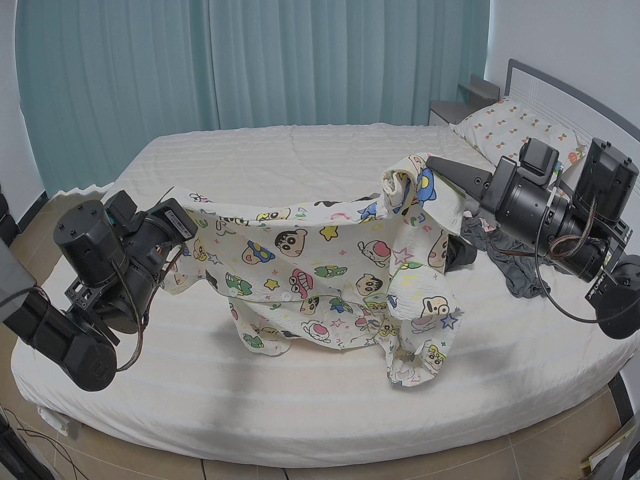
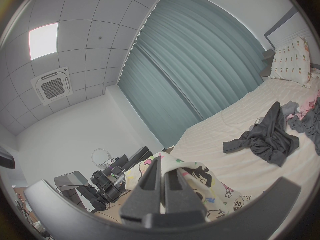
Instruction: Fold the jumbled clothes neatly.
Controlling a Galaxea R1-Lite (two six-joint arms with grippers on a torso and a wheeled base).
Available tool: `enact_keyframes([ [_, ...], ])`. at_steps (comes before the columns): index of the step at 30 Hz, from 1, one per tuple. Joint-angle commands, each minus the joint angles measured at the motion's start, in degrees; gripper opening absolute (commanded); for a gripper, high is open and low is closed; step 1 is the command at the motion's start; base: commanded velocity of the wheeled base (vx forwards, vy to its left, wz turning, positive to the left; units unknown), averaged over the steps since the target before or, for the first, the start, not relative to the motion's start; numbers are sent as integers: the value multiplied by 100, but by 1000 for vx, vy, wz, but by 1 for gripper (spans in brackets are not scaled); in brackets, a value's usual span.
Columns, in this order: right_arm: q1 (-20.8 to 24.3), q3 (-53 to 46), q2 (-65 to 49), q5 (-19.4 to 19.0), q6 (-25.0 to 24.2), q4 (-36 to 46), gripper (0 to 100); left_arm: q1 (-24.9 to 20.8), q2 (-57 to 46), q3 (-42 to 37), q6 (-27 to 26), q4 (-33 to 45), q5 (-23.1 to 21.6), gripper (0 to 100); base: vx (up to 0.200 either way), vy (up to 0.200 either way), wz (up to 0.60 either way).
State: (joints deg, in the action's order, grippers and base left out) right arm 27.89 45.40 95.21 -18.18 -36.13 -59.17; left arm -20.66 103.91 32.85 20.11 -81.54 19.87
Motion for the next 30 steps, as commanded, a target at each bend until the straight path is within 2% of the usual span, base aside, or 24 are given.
enact_keyframes([
  [1,32,22,42,-2,10,2,0,27,-38,-7,1,-2,8,0,0,200,0],
  [30,120,-31,-11,-11,10,-42,0,115,-196,-271,-8,24,17,0,0,200,0],
])
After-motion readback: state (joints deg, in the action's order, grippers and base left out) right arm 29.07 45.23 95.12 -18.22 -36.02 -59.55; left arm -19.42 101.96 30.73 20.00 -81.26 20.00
